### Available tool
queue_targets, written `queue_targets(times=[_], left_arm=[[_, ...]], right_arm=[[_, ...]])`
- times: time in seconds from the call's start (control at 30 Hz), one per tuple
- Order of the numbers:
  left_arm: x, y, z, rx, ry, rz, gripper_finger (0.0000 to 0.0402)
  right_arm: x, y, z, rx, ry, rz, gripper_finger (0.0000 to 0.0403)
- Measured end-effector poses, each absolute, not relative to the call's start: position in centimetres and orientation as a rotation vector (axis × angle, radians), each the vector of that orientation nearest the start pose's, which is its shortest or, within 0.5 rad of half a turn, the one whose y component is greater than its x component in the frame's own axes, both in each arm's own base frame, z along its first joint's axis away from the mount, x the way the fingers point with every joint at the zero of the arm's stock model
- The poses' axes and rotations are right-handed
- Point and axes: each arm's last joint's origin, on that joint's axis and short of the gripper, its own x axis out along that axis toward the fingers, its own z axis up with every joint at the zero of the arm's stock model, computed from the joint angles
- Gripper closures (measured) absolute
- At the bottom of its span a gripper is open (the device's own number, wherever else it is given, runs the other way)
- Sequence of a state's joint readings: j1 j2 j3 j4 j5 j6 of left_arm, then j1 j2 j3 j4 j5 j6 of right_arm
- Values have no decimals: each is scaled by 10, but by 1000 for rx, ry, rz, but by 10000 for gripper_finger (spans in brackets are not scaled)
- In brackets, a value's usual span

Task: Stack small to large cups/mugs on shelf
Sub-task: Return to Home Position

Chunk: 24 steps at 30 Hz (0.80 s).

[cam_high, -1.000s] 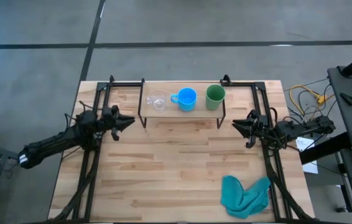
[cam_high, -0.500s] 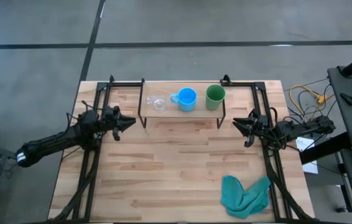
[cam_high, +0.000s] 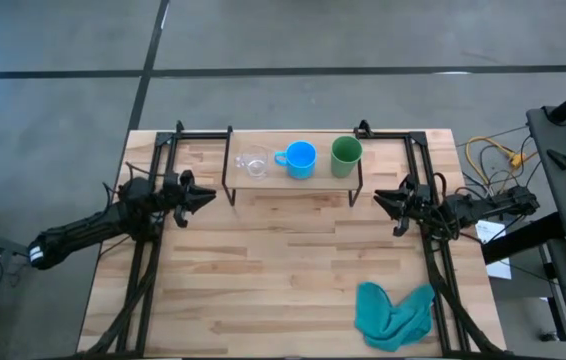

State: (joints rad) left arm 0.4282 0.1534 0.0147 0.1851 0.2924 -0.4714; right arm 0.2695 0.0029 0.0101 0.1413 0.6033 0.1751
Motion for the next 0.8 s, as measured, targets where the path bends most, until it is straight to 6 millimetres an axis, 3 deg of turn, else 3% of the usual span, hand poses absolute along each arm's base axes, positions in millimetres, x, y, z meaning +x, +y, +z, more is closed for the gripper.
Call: queue_targets(times=[0.17, 0.8], left_arm=[[98, 35, 176, -358, -92, 99, 342], [93, 32, 178, -283, -128, 76, 342]], right_arm=[[92, 8, 179, 240, -162, -320, 314], [92, 8, 179, 243, -162, -320, 314]])
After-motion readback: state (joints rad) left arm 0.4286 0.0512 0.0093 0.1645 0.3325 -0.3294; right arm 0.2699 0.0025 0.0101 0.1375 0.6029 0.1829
